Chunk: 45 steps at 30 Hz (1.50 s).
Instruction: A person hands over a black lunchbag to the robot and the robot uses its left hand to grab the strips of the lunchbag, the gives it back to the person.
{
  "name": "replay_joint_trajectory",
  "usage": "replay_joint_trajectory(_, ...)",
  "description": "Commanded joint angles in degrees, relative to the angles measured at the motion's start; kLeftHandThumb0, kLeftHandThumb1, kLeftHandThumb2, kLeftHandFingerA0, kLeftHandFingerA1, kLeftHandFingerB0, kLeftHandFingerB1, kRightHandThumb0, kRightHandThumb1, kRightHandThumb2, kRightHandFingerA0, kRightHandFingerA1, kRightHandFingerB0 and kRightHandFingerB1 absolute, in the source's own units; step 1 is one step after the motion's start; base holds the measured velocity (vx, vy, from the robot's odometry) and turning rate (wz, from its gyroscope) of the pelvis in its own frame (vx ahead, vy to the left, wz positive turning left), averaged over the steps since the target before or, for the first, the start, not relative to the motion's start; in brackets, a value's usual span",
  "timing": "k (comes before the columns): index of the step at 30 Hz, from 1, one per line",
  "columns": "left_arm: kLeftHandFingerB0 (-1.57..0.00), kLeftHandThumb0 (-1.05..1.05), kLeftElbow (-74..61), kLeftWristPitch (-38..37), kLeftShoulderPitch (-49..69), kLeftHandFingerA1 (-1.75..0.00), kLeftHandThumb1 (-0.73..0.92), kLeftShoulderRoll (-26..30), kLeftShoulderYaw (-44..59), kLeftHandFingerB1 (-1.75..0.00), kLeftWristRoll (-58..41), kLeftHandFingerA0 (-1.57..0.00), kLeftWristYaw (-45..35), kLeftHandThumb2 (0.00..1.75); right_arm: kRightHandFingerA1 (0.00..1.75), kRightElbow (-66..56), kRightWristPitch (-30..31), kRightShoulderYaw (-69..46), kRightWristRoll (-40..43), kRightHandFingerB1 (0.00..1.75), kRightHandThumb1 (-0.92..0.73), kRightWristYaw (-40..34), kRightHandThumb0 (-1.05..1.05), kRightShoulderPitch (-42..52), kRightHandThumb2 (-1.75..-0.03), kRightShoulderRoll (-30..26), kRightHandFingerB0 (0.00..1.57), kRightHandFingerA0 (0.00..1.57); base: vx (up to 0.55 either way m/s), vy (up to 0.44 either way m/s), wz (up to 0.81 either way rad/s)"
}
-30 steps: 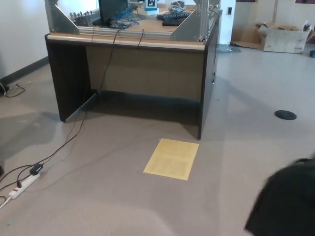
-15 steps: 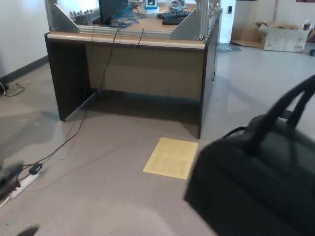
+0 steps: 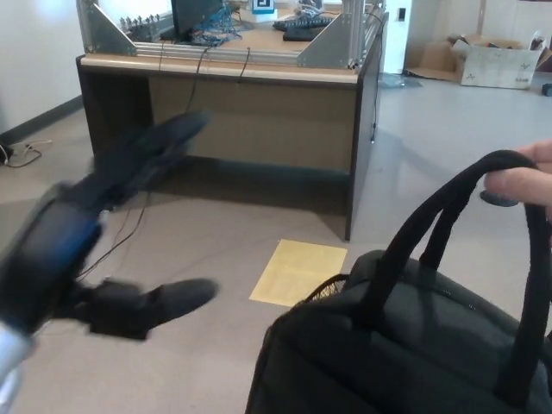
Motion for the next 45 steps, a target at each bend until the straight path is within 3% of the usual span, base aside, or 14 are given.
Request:
replay_joint_trajectory(1, -0.11, -0.70, -8.07, 27.68, -18.25, -0.42, 0.43, -3.66, -14.74, -0.24, 8.83, -0.09, -1.40, 0.73, 0.43, 0.81, -0.52, 0.93, -1.24, 0.30, -0.59, -0.65, -0.59, -0.64, -0.58, -1.27, 0.25, 0.46, 0.00, 0.000, 0.00)
replay_joint_trajectory(20, -0.05, -0.71, -1.87, 36.78, -30.69, -0.33, 0.47, -15.41, -31.01, -0.17, 23.14, -0.04, 0.70, 0.82, 0.45, 0.38, 0.52, 2.14, -1.25, 0.31, -0.57, -1.07, -0.56, -1.48, -0.57, 0.21, 0.27, 0.49, 0.00, 0.000, 0.00)
replay_joint_trajectory(21, -0.03, -0.66, -1.05, 36.87, -31.30, -0.32, 0.57, -15.79, -31.78, -0.21, 24.43, -0.11, 1.04, 0.57, 0.46, 0.38, 0.42, 2.30, -1.40, 0.31, -0.56, -1.08, -0.59, -1.39, -0.58, 0.15, 0.27, 0.49, 0.00, 0.000, 0.00)
replay_joint_trajectory(24, -0.05, -0.65, 0.92, 37.20, -32.68, -0.31, 0.56, -17.11, -32.90, -0.21, 26.74, -0.10, 2.19, 0.57, 0.45, 0.29, 0.49, 2.49, -1.28, 0.31, -0.57, -0.80, -0.58, -1.29, -0.57, 0.19, 0.27, 0.48, 0.00, 0.000, 0.00)
replay_joint_trajectory(25, -0.07, -0.69, 1.56, 37.08, -33.09, -0.33, 0.45, -17.44, -32.99, -0.21, 26.99, -0.04, 2.51, 0.80, 0.45, 0.30, 0.57, 2.53, -1.29, 0.31, -0.57, -0.79, -0.58, -1.30, -0.58, 0.20, 0.26, 0.48, 0.00, 0.000, 0.00)
replay_joint_trajectory(29, -0.04, -0.63, 4.17, 37.04, -35.29, -0.30, 0.42, -18.23, -33.21, -0.22, 28.82, -0.03, 2.78, 0.78, 0.45, 0.26, 0.49, 2.75, -1.26, 0.31, -0.56, -0.83, -0.59, -1.32, -0.58, 0.37, 0.27, 0.49, 0.00, 0.000, 0.00)
replay_joint_trajectory(33, 0.00, -0.52, 5.99, 37.29, -36.73, -0.36, 0.38, -17.90, -33.19, -0.27, 30.43, -0.01, 2.17, 0.77, 0.45, 0.16, 0.47, 3.09, -1.57, 0.31, -0.57, -0.68, -0.60, -0.95, -0.58, 0.16, 0.26, 0.48, 0.00, 0.000, 0.00)
replay_joint_trajectory(34, -0.05, -0.47, 6.31, 37.43, -36.83, -0.28, 0.52, -17.65, -32.93, -0.20, 30.38, -0.05, 1.69, 0.59, 0.45, 0.13, 0.42, 3.11, -1.45, 0.31, -0.57, -0.45, -0.59, -0.91, -0.58, 0.22, 0.26, 0.48, 0.00, 0.000, 0.00)
replay_joint_trajectory(36, -0.02, -0.52, 7.00, 39.01, -37.69, -0.30, 0.47, -16.46, -33.21, -0.15, 31.07, -0.04, -0.23, 0.71, 0.45, 0.26, 0.16, 3.19, -1.48, 0.31, -0.57, -0.18, -0.61, -0.93, -0.58, 0.02, 0.26, 0.48, 0.00, 0.000, 0.00)
replay_joint_trajectory(38, 0.00, -0.50, 7.05, 39.76, -38.34, -0.31, 0.55, -15.08, -33.54, -0.19, 31.97, -0.07, -2.05, 0.57, 0.45, 0.33, -0.21, 3.49, -1.67, 0.31, -0.58, 0.15, -0.61, -0.92, -0.58, -0.17, 0.25, 0.47, 0.00, 0.000, 0.00)
replay_joint_trajectory(39, 0.00, -0.49, 7.21, 39.44, -38.51, -0.42, 0.33, -14.26, -33.56, -0.25, 32.32, -0.01, -2.70, 0.75, 0.45, 0.32, -0.25, 3.54, -1.57, 0.31, -0.58, 0.37, -0.61, -1.00, -0.58, -0.22, 0.26, 0.47, 0.00, 0.000, 0.00)
replay_joint_trajectory(42, 0.00, -0.48, 7.76, 38.58, -39.67, -0.40, 0.32, -10.58, -34.24, -0.25, 33.55, 0.00, -6.07, 0.74, 0.45, 0.70, -0.83, 3.80, -1.84, 0.31, -0.58, 0.28, -0.62, -1.29, -0.59, -0.29, 0.26, 0.47, 0.00, 0.000, 0.00)
replay_joint_trajectory(43, -0.01, -0.47, 7.31, 39.42, -40.60, -0.31, 0.48, -8.65, -34.55, -0.16, 33.74, -0.06, -8.67, 0.59, 0.45, 0.71, -1.05, 4.10, -2.31, 0.31, -0.59, 0.00, -0.64, -1.30, -0.59, -0.49, 0.26, 0.47, 0.00, 0.000, 0.00)
replay_joint_trajectory(45, 0.00, -0.46, 7.30, 39.40, -41.26, -0.37, 0.41, -7.22, -34.45, -0.17, 33.53, -0.05, -10.47, 0.70, 0.45, 0.77, -1.12, 4.13, -2.25, 0.31, -0.62, 0.03, -0.63, -1.48, -0.59, -0.47, 0.27, 0.48, 0.00, 0.000, 0.00)
